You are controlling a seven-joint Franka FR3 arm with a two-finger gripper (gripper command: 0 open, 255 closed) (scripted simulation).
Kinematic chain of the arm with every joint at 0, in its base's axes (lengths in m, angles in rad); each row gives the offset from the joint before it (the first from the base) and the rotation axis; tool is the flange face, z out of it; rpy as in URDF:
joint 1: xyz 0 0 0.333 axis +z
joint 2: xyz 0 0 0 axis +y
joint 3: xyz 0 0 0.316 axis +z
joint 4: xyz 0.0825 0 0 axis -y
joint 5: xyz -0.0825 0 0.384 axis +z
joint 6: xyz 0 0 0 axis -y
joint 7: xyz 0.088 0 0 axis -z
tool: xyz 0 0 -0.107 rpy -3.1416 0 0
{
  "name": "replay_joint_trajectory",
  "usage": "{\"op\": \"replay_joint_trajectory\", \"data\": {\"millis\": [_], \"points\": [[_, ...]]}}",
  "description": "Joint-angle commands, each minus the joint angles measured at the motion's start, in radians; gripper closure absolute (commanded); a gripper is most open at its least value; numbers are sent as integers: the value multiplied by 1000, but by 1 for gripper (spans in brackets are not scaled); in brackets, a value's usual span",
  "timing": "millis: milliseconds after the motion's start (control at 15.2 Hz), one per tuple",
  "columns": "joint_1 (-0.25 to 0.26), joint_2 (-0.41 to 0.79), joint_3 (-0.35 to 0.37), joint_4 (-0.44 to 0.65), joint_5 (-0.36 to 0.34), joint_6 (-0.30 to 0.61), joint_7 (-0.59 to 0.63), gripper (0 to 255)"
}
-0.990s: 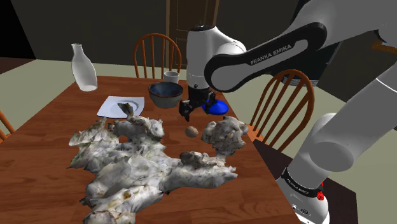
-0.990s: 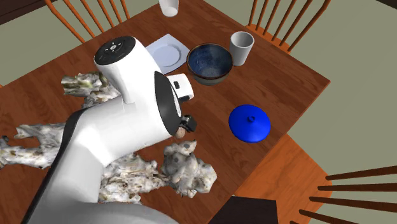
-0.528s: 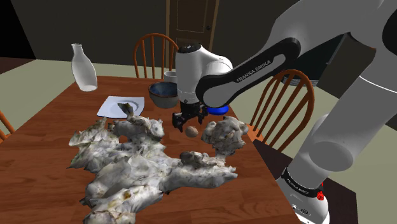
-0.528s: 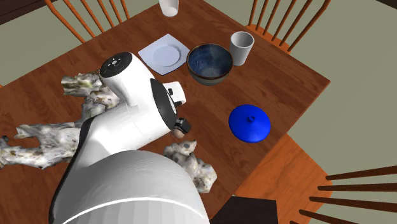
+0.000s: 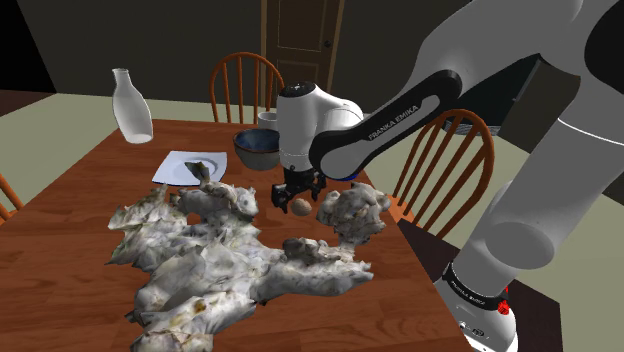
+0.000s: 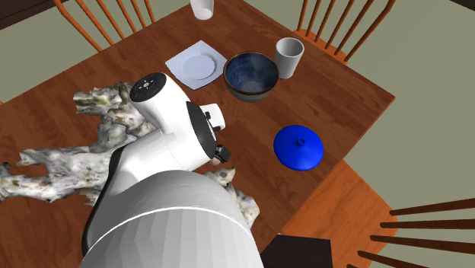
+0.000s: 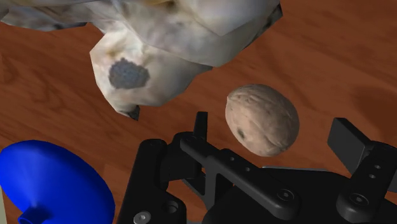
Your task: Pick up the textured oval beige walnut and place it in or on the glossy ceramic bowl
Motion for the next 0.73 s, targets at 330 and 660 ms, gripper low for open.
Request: {"op": "replay_joint_trajectory", "data": {"millis": [330, 660], "points": [[0, 0, 0, 0, 0, 0, 0, 255], [0, 0, 0, 0, 0, 0, 0, 255]]}}
